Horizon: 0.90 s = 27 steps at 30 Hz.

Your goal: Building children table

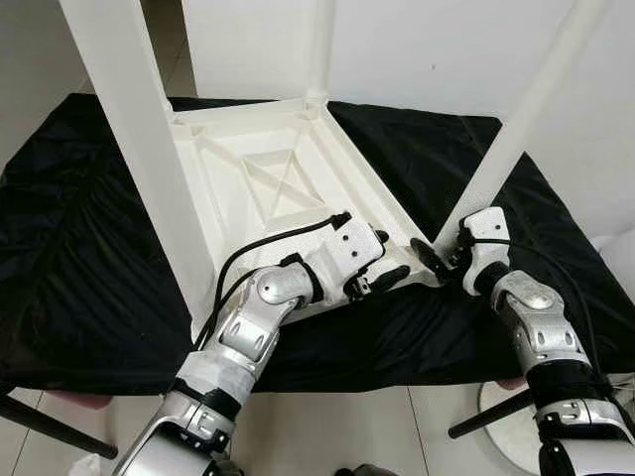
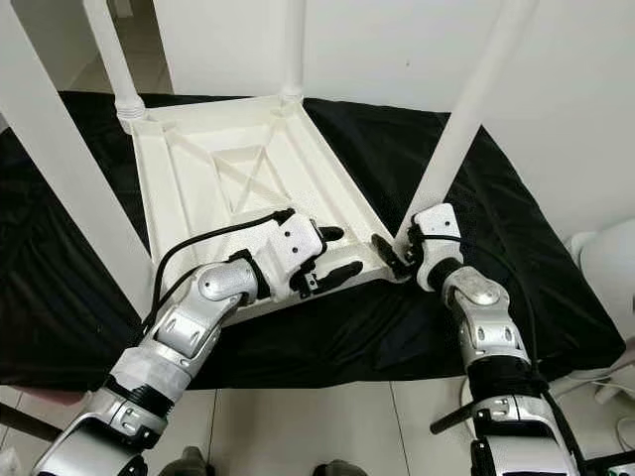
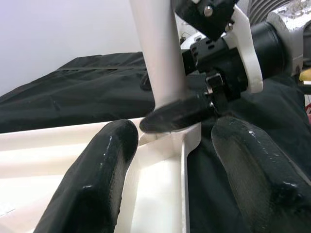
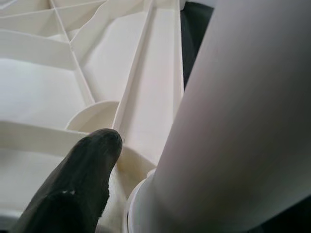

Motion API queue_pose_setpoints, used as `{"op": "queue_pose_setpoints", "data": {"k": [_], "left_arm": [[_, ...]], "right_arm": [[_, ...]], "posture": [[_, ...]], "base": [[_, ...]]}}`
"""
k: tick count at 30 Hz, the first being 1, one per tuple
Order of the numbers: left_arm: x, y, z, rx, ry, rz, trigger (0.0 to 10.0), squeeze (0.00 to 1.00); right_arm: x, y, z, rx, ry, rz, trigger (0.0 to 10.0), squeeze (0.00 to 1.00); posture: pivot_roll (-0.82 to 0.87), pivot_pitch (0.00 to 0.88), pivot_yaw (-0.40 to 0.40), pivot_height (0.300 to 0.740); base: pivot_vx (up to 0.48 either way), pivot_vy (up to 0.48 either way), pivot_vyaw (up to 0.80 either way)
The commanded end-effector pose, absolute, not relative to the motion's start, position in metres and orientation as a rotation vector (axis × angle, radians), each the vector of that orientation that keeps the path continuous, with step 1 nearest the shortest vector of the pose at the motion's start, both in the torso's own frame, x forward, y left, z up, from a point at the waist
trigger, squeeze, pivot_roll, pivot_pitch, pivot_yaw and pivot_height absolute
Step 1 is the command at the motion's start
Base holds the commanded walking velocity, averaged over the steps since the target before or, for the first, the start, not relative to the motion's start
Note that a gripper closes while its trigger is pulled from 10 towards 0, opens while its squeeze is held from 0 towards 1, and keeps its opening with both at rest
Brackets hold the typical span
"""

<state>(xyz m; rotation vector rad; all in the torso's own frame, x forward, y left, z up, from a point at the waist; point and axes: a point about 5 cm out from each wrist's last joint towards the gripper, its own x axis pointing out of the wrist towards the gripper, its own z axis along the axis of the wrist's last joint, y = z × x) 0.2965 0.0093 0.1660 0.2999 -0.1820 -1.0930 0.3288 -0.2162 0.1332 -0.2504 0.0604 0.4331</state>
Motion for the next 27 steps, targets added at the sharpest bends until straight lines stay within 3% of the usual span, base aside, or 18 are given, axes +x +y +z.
{"op": "queue_pose_setpoints", "data": {"k": [1, 2, 4, 12, 13, 14, 15, 22, 27], "left_arm": [[0.298, 0.008, 0.169, 0.297, -0.190, -1.078, 10.0, 0.00], [0.298, 0.008, 0.169, 0.297, -0.190, -1.078, 10.0, 0.00], [0.299, 0.008, 0.169, 0.299, -0.192, -1.074, 10.0, 0.00], [0.298, 0.008, 0.169, 0.298, -0.191, -1.079, 10.0, 0.00], [0.298, 0.007, 0.169, 0.297, -0.191, -1.080, 10.0, 0.00], [0.298, 0.007, 0.169, 0.297, -0.191, -1.080, 10.0, 0.00], [0.298, 0.007, 0.169, 0.296, -0.192, -1.081, 10.0, 0.00], [0.297, 0.006, 0.169, 0.294, -0.191, -1.087, 10.0, 0.00], [0.296, 0.007, 0.168, 0.294, -0.187, -1.090, 10.0, 0.00]], "right_arm": [[0.329, -0.216, 0.131, -0.252, 0.073, 0.443, 9.2, 0.00], [0.329, -0.216, 0.131, -0.252, 0.073, 0.443, 9.2, 0.00], [0.327, -0.211, 0.122, -0.227, 0.101, 0.486, 0.0, 0.00], [0.319, -0.214, 0.111, -0.165, 0.117, 0.485, 0.0, 0.00], [0.319, -0.216, 0.111, -0.162, 0.107, 0.449, 3.3, 0.00], [0.319, -0.216, 0.111, -0.162, 0.107, 0.449, 3.3, 0.00], [0.319, -0.217, 0.112, -0.161, 0.101, 0.422, 10.0, 0.00], [0.319, -0.211, 0.114, -0.126, 0.081, 0.348, 10.0, 0.00], [0.322, -0.208, 0.118, -0.127, 0.066, 0.195, 10.0, 0.00]], "posture": [[0.05, 0.000, -0.048, 0.740], [0.05, 0.000, -0.048, 0.740], [0.06, 0.000, -0.049, 0.740], [0.05, 0.000, -0.044, 0.740], [0.05, 0.000, -0.043, 0.740], [0.05, 0.000, -0.043, 0.740], [0.05, 0.000, -0.043, 0.740], [0.05, 0.000, -0.040, 0.740], [0.05, 0.000, -0.040, 0.740]], "base": [[0.000, 0.000, 0.00], [0.000, 0.000, 0.00], [0.000, 0.000, 0.00], [0.000, 0.000, 0.00], [0.000, 0.000, 0.00], [0.000, 0.000, 0.00], [0.000, 0.000, 0.00], [0.000, 0.000, 0.00], [0.000, 0.000, 0.00]]}}
